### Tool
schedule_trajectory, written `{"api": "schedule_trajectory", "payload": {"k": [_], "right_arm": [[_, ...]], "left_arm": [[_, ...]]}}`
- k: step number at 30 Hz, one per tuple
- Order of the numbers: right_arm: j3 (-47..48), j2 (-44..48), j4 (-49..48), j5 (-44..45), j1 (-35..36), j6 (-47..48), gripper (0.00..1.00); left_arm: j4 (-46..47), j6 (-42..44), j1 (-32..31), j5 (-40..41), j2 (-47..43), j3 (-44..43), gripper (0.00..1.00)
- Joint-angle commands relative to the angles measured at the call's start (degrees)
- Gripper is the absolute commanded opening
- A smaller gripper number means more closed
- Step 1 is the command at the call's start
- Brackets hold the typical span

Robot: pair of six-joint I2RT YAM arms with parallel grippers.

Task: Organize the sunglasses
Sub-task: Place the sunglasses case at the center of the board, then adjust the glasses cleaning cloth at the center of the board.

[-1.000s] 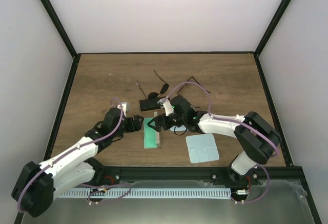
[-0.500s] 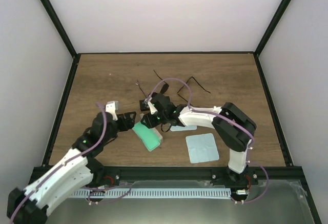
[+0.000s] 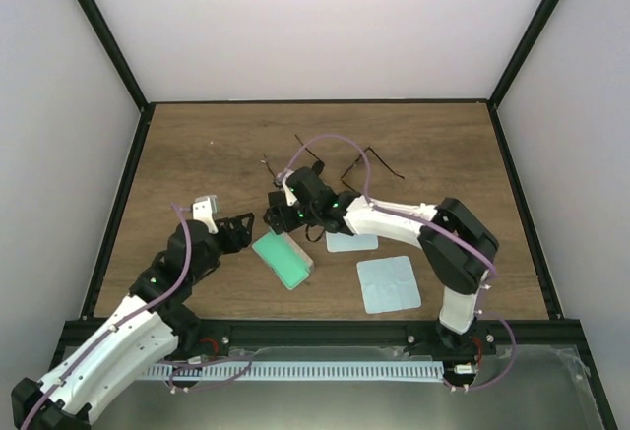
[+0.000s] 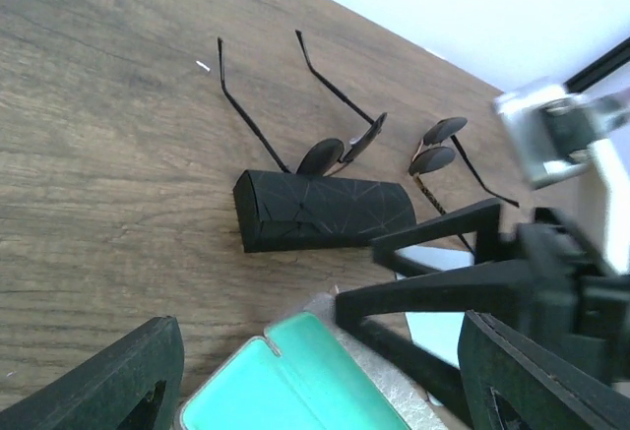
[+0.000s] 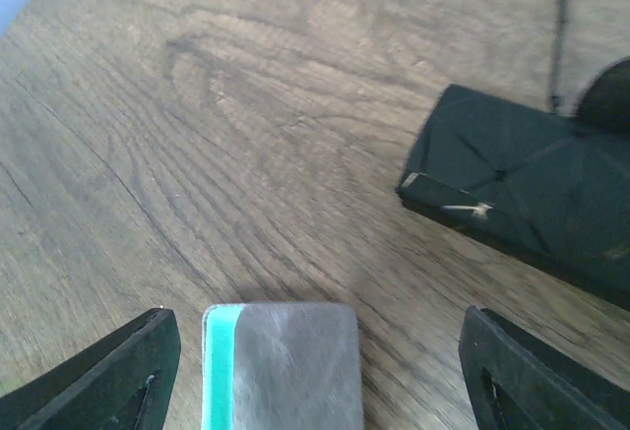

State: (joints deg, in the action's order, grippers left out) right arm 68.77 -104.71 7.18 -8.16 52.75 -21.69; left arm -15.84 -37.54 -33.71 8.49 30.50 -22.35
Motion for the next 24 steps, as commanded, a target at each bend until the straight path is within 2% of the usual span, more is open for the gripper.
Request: {"api": "schedule_trajectory", "payload": {"k": [1,3,5,6,7,9,10,11,14,16,17,18,19,20,21,22,23,24], "right_arm": [[-4.5,10.0,-0.1,8.4,0.4,-1.7,0.80],[-10.5,18.3,-0.6,14.9,0.4,-5.9,0.78],[-17.0,26.2,1.2,23.5,0.4,-12.0,0.76],[-20.3,30.7,2.8,27.8,0.3,-16.2,0.81],[-23.7,35.6,4.1,31.5,0.2,-19.5,0.84],[-31.0,45.0,5.6,35.6,-0.1,-24.0,0.87],[-34.3,49.8,5.7,36.0,-0.6,-25.3,0.84],[-37.0,54.1,5.5,35.4,-1.5,-25.1,0.75],[-39.7,62.7,9.2,33.9,-2.7,-24.2,0.46],[-37.8,64.1,15.5,34.9,-2.9,-24.7,0.29],[-36.8,63.7,18.7,35.3,-2.9,-25.5,0.24],[-36.1,63.0,21.3,35.7,-3.0,-26.3,0.22],[-35.8,62.3,23.4,36.0,-3.0,-27.2,0.22],[-35.8,61.5,25.0,36.2,-3.3,-28.0,0.25],[-36.2,60.9,25.7,36.0,-3.6,-28.5,0.35],[-36.6,60.3,26.2,35.3,-4.1,-29.0,0.44],[-37.3,59.9,25.8,33.7,-4.7,-28.7,0.49],[-38.2,59.5,24.4,31.7,-5.5,-27.5,0.52]], "left_arm": [[0.8,0.2,0.1,-2.0,0.6,0.8,0.78],[2.4,0.5,0.1,-3.1,0.6,1.2,0.75],[4.5,0.7,-0.1,-4.9,1.0,1.7,0.65],[5.3,0.7,-0.5,-5.5,1.6,1.8,0.60],[6.1,0.8,-0.9,-6.0,2.4,1.7,0.54],[7.4,1.6,-2.2,-6.5,4.7,1.2,0.33],[7.6,1.9,-2.8,-6.6,6.3,0.7,0.19],[7.8,2.4,-3.3,-6.9,7.8,-0.1,0.07],[8.2,3.2,-4.7,-9.3,12.8,-4.1,0.04],[8.5,2.7,-7.4,-9.3,16.1,-6.9,0.04],[9.0,2.5,-9.5,-8.5,17.2,-8.3,0.04],[9.4,2.5,-12.0,-7.1,18.6,-9.5,0.10],[9.6,2.4,-15.1,-4.9,20.0,-10.9,0.25],[9.3,2.4,-18.4,-1.7,21.8,-12.5,0.45],[8.6,2.0,-21.3,1.6,24.0,-13.9,0.73],[8.7,1.5,-24.0,4.0,26.7,-15.1,0.95],[9.0,1.2,-25.8,5.1,29.0,-16.1,1.00],[9.6,1.1,-27.2,5.4,31.1,-16.9,1.00]]}}
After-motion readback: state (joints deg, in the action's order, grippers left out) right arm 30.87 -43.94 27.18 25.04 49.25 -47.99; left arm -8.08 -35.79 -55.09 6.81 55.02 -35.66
